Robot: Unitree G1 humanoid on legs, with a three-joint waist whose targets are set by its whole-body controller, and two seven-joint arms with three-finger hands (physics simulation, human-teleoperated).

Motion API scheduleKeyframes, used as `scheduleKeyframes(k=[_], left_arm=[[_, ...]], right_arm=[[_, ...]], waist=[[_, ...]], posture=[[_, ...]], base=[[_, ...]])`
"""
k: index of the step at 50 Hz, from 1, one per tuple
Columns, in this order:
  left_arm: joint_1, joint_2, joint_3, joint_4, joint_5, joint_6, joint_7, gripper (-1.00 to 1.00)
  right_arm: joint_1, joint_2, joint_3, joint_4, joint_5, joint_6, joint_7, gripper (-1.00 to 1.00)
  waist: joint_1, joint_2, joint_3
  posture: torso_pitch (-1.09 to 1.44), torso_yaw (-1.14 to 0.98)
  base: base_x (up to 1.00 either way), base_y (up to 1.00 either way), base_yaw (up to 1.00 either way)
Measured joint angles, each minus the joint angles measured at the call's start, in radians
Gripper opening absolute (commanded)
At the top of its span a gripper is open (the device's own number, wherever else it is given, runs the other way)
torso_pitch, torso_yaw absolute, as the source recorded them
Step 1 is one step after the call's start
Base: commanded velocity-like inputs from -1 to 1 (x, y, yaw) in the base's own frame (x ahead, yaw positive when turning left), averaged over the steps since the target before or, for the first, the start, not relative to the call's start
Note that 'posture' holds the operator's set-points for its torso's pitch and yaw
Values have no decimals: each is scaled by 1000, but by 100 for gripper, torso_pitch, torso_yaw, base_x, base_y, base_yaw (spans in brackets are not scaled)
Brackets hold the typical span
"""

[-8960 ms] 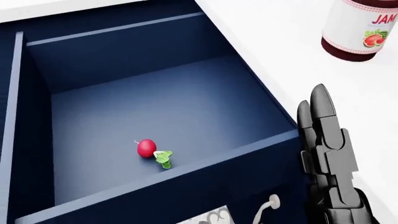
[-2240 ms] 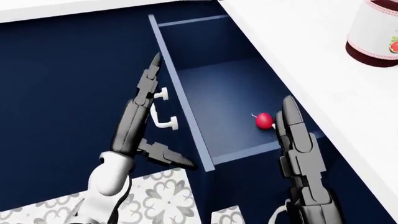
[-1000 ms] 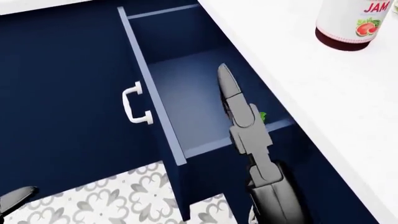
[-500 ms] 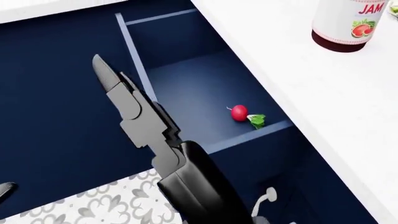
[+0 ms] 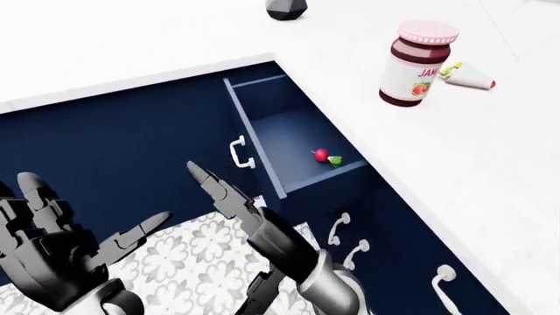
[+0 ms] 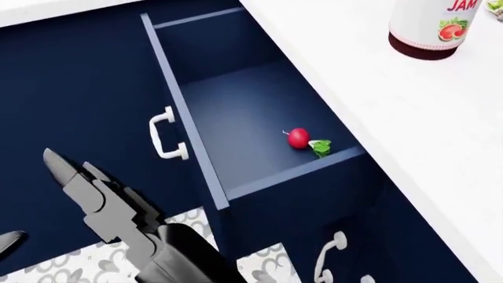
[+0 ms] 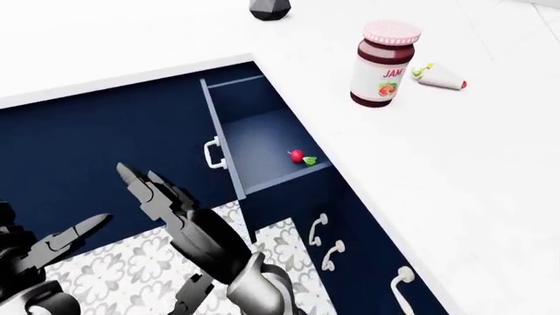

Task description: Close the left drawer.

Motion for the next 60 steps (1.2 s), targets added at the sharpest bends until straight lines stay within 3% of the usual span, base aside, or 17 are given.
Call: scheduleKeyframes(k=[14, 25, 43, 60], left_arm=[[1, -1, -1, 2, 2, -5, -2, 100], [1, -1, -4, 1, 0, -2, -3, 100], [3, -2, -3, 6, -2, -9, -5, 100], [4, -3, -3, 11, -1, -15, -5, 100]], right_arm=[[-17, 15, -47, 165, 31, -2, 27, 100], [-4, 18, -45, 247, 19, -31, 43, 100], [-43, 60, -128, 454, 60, -17, 29, 100], [-31, 80, -159, 563, 117, -79, -70, 100]], waist=[[0, -1, -3], [0, 0, -3], [1, 2, -4], [2, 3, -3]], posture=[[0, 0], [0, 0], [0, 0], [0, 0]], base=[[0, 0, 0], [0, 0, 0], [0, 0, 0], [0, 0, 0]])
